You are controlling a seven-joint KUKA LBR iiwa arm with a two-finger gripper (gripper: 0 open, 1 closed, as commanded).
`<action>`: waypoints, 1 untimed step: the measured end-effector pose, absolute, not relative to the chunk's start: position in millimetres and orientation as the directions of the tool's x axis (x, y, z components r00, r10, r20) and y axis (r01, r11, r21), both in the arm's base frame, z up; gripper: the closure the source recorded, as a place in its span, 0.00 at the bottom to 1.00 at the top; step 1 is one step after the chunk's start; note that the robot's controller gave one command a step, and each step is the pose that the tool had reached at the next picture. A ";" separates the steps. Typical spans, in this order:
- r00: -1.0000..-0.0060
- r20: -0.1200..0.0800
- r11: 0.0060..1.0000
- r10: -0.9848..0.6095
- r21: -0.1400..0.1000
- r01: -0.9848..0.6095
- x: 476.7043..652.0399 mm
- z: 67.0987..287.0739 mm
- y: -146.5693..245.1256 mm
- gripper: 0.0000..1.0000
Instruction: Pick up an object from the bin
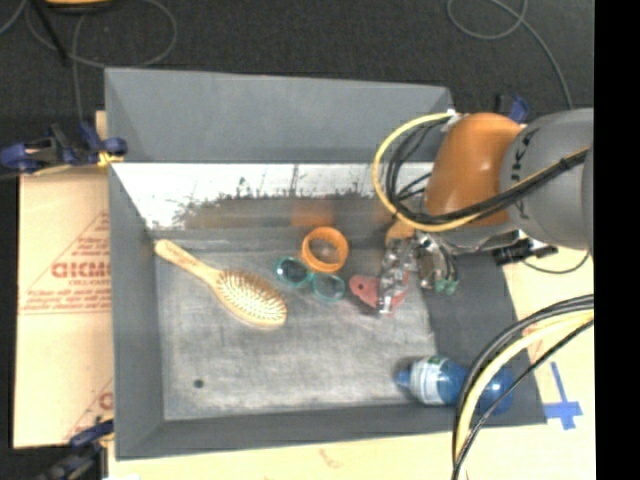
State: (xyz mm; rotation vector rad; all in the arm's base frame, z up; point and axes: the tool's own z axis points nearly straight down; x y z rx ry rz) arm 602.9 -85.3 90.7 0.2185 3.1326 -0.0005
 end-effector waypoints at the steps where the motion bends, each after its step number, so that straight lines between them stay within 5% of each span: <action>1: -0.990 -0.003 0.990 0.139 0.000 0.139 604.3 106.4 -85.5 1.00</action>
Offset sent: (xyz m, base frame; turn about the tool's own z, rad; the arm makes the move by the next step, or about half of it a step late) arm -0.0001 0.0000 0.0874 0.0000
